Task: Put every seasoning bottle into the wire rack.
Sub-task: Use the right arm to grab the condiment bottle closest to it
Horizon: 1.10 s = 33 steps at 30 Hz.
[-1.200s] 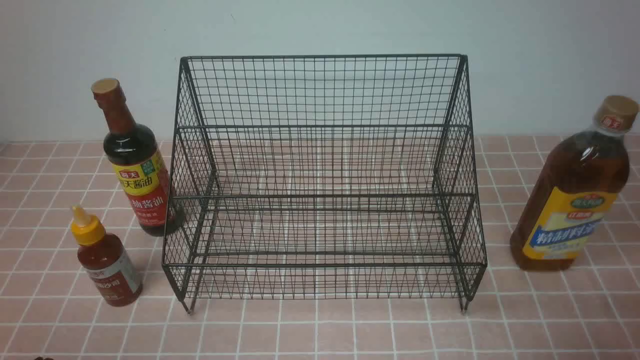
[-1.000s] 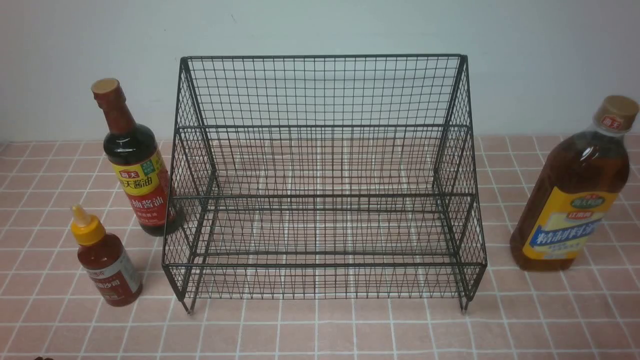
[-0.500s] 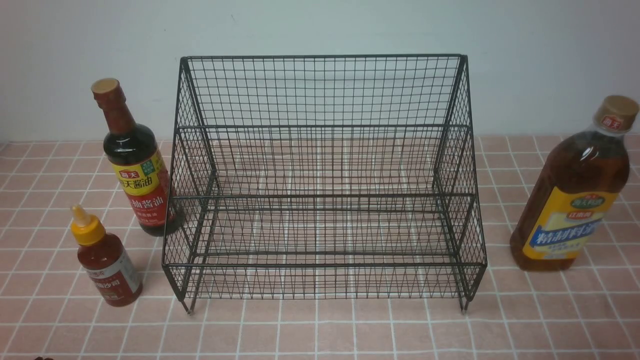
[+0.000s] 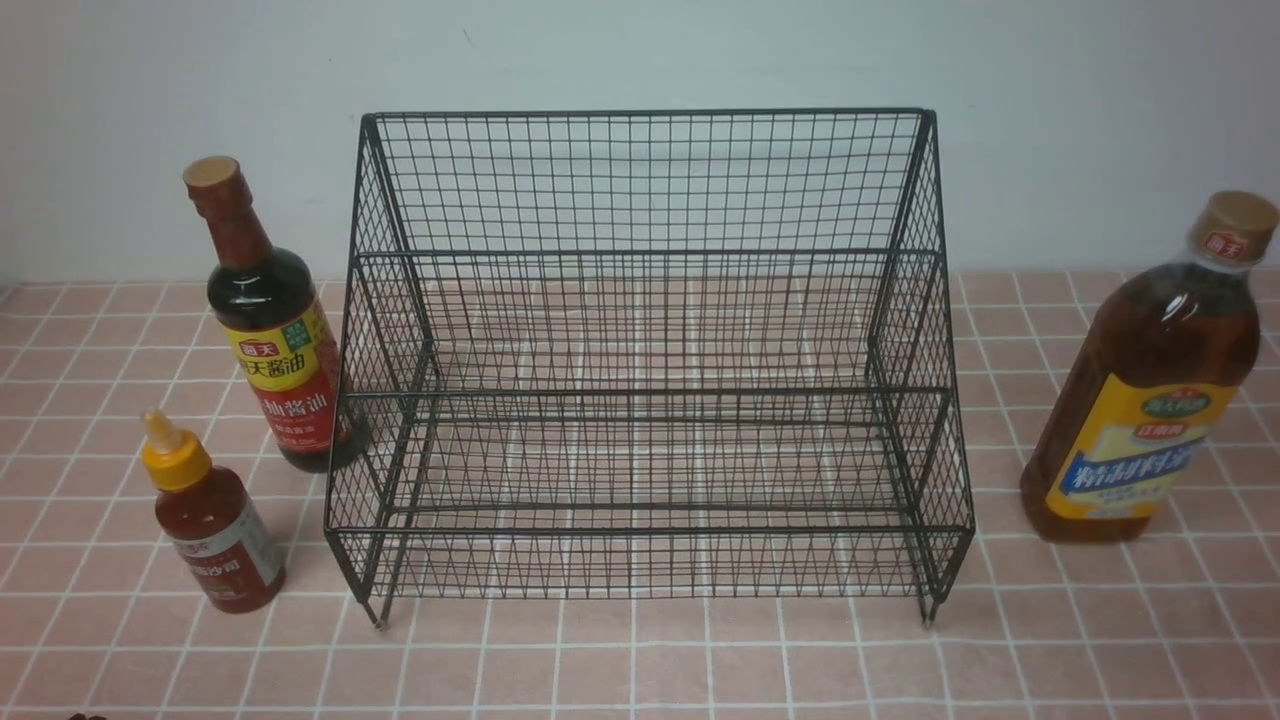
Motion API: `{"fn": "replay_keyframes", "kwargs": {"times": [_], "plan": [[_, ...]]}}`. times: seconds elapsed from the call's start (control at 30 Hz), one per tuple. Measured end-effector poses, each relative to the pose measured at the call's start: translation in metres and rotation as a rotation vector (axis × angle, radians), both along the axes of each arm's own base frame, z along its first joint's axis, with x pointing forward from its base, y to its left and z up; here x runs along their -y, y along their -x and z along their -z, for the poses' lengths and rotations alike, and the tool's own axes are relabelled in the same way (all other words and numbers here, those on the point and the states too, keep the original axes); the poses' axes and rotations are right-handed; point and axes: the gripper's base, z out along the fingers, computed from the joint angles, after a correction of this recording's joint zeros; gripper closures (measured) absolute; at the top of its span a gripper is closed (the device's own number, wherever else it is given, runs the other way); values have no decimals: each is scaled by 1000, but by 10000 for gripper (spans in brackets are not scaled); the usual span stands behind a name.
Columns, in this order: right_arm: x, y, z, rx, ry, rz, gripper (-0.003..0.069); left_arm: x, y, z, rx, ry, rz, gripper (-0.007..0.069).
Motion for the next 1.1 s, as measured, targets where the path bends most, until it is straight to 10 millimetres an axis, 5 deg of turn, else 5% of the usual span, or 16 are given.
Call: {"fn": "replay_keyframes", "kwargs": {"times": [0.33,0.53,0.73,0.97,1.1], "plan": [[3,7,-21,237,-151,-11,671,0,0,0,0,0,0,631],[3,-5,-57,266,-233,-31,671,0,0,0,0,0,0,631],[-5,-64,-107,128,-113,-42,669,0,0,0,0,0,0,631],[-11,-124,-105,28,-73,-53,582,0,0,0,0,0,0,631],[-13,-162,-95,-44,-51,-49,409,0,0,0,0,0,0,631]]}}
